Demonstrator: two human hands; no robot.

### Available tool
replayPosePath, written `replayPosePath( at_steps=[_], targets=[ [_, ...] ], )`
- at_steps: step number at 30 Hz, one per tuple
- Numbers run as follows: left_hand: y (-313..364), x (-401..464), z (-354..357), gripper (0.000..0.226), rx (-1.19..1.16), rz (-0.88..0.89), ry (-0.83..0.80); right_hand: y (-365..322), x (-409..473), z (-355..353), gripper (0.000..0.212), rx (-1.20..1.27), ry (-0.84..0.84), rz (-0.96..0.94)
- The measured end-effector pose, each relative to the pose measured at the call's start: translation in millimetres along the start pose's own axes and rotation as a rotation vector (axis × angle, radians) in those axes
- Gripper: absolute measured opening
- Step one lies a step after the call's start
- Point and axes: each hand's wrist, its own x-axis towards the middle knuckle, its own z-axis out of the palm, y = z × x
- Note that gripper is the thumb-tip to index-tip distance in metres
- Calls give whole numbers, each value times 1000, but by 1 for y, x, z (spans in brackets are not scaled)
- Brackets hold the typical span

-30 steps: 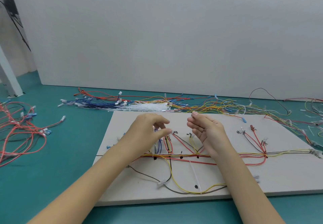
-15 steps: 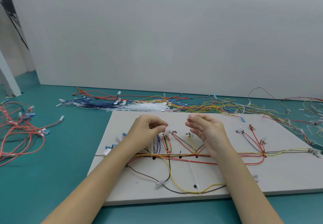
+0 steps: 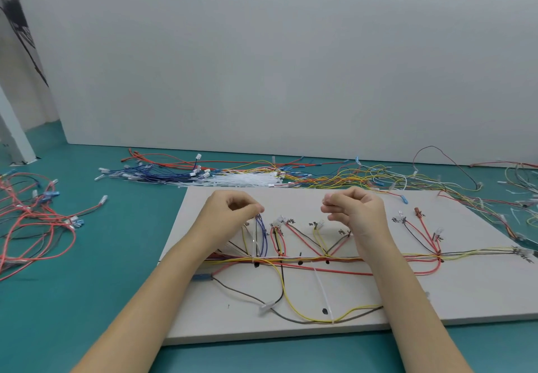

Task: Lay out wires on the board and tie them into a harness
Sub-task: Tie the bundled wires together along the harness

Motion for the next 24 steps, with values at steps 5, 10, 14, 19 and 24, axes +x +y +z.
replayPosePath(
  at_steps=[5,10,14,19,24],
  targets=[
    [-2,-6,4,16,254,-52,-184,6,4,-1,9,-210,56,-31],
    [0,-11,10,9,480,0,-193,11,2,6,13,-292,-47,9],
    [-1,-16,20,13,723,73,-99,16,-3,15,8,-386,-114,27],
    [3,-18,25,10,759,113,-83,15,-4,14,10,-391,-128,16],
    [12,-22,31,12,905,180,-71,15,-6,18,13,-375,-162,35]
  ],
)
